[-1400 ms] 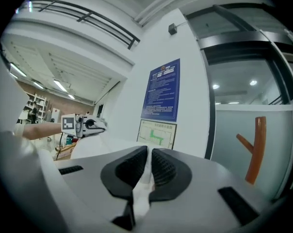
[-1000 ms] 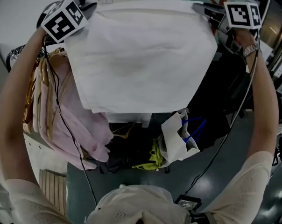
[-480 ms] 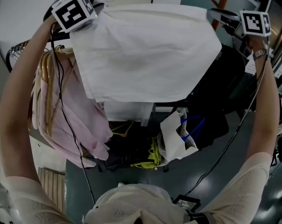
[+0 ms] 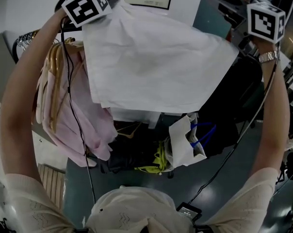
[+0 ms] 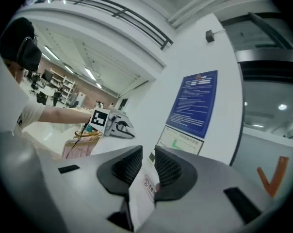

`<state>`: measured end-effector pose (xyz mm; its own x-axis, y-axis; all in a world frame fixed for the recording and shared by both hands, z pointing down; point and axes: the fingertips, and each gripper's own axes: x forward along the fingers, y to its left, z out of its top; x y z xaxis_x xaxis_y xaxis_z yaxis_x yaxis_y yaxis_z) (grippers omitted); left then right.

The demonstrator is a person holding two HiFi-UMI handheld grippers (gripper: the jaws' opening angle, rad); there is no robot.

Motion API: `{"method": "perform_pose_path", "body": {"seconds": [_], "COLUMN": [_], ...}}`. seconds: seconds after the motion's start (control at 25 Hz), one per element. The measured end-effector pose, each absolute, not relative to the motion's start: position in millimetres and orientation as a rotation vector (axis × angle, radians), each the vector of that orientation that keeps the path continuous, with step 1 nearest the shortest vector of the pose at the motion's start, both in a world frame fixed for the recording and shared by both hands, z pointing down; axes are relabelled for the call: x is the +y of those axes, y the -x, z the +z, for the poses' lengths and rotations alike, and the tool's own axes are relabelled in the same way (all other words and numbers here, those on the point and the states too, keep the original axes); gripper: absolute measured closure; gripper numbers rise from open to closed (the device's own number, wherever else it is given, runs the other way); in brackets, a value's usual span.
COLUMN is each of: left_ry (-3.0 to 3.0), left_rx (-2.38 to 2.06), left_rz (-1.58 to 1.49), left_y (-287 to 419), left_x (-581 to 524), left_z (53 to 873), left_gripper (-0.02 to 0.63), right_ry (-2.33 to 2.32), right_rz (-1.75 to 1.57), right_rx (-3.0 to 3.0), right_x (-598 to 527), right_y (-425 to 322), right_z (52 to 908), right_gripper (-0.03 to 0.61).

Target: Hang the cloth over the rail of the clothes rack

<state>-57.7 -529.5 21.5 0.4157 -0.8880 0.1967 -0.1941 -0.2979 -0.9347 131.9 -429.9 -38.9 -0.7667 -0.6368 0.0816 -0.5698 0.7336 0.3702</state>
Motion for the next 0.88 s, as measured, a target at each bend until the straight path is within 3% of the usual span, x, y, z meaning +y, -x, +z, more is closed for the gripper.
{"method": "perform_pose_path", "body": {"seconds": [0.48,0.76,0.88], "left_ry": [1.985,1.996,2.011], "left_rx": [0.927,0.877,0.891], "left_rz": [-0.699,-0.699,-0.725], "left_y": [58.0,53.7,61.5], "left_x": [-508.1,-500.9,-504.9], "left_z": [-5.0,-0.6,1.2], "left_gripper": [0.589,0.589,0.589], "right_ry": [-0.692,-0.624,-0.59], "right_rz": [-0.65,-0.581,-0.511], "right_rx": [-2.599,-2.598,-2.647], "right_x": [-495.0,-520.9,-524.2], "right_y": [39.3,68.6,73.5], "right_z": [-16.4,5.4,5.8], "right_gripper": [0.492,0.497,0.554]}}
